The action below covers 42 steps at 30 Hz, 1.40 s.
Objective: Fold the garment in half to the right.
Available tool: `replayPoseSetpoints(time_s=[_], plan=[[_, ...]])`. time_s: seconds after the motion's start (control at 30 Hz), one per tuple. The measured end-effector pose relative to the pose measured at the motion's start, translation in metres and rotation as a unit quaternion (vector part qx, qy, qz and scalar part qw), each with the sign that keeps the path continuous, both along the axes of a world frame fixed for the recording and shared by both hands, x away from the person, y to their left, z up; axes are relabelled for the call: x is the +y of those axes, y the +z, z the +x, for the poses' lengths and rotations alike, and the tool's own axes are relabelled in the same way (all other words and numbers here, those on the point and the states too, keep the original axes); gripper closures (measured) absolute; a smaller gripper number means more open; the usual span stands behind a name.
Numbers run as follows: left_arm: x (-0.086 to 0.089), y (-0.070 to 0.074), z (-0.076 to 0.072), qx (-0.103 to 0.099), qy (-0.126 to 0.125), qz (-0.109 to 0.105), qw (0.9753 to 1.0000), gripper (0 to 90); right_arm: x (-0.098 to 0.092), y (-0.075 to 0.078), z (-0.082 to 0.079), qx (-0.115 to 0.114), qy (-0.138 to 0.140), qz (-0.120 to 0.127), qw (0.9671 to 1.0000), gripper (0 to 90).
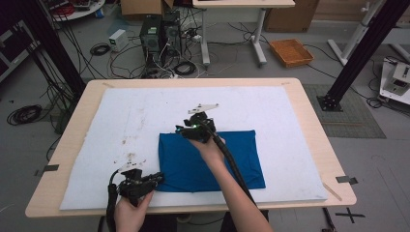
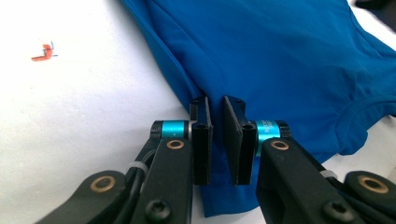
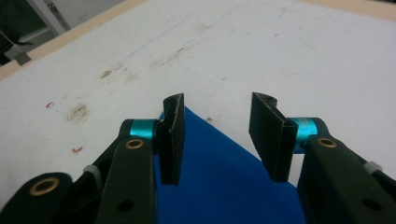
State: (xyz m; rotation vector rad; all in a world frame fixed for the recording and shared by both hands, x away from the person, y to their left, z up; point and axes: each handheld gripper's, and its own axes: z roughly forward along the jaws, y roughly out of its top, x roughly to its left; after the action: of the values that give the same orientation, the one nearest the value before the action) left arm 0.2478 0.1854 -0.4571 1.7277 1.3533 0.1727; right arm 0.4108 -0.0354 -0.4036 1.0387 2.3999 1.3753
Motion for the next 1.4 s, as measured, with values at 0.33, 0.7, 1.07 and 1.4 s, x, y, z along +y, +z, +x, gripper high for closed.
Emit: replayPoseSetpoints(time_s=[0.33,0.7,1.07,1.4], plan=[[0.002,-0.001,0.001,0.002,-0.003,-0.01,0.9999,81.2,0.059,-0.028,0.024,0.036,0.016,-0.05,0.9979,64.1],[0.001,-0.001,0.0,0.001,-0.003,-0.009,1.0,80.7,0.086,-0.041,0.031,0.035,0.013,-0.078,0.9962,74.6],[0.001,-0.001,0.0,-0.005,-0.004,-0.005,1.0,80.9,0.092,-0.039,0.028,0.017,0.022,-0.105,0.9941,88.3],[-0.005,0.011,-0.005,-0.033,-0.02,-0.012,0.9992,82.2,0.071,-0.009,0.026,0.006,0.036,-0.055,0.9978,88.5]])
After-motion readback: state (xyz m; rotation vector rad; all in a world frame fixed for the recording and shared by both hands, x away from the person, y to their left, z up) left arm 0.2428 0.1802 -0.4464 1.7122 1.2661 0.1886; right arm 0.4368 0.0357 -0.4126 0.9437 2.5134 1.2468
